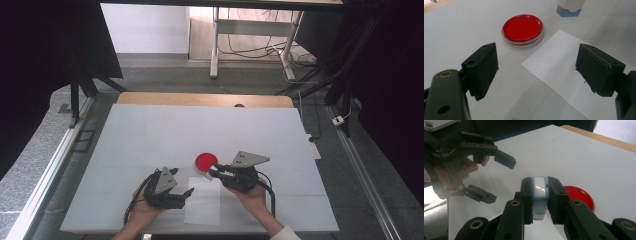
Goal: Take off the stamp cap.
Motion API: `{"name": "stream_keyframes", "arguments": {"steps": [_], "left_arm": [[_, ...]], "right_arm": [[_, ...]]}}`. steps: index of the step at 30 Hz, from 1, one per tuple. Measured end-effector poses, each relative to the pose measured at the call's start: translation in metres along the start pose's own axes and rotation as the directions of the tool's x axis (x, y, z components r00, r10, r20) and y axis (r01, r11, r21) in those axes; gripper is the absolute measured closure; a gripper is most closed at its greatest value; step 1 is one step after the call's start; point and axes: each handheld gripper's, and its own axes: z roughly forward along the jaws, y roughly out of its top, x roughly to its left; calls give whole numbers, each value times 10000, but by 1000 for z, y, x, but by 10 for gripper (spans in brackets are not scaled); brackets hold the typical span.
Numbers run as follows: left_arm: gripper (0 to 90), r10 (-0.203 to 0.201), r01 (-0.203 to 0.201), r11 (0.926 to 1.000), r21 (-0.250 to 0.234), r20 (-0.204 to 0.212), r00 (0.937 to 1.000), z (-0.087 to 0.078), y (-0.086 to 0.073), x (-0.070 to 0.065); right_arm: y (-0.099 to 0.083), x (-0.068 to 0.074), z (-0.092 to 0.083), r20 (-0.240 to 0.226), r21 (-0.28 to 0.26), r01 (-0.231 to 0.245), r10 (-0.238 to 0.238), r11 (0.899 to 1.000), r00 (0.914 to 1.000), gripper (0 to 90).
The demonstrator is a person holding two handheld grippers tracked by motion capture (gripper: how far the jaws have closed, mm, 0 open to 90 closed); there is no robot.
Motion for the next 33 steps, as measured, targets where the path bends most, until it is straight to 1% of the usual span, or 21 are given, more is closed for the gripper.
{"name": "stream_keyframes", "arguments": {"steps": [6,9,15,19,23,27,33], "left_arm": [[183,135,-135,9999,32,31,9999,4,3,-2],[183,182,-183,9998,58,39,9998,6,3,-3],[183,136,-137,9998,134,56,9999,11,6,-5],[183,228,-229,9995,203,51,9997,15,8,-8],[185,192,-193,9996,200,50,9998,19,10,-8],[187,67,-68,9999,126,112,9999,20,13,-7],[187,32,-33,9999,154,104,9999,23,19,-6]], "right_arm": [[0,0,0,38,-62,-40,40,10000,10000,749],[0,0,1,75,-3,-18,18,10000,10000,749],[0,1,1,106,-84,-27,28,10000,9999,749],[0,1,2,143,-78,-64,65,9999,9999,749],[0,1,3,145,-53,-36,37,10000,9999,749],[0,2,4,142,-29,-75,76,10000,9999,749],[0,1,4,175,-25,-105,106,9999,9998,749]]}}
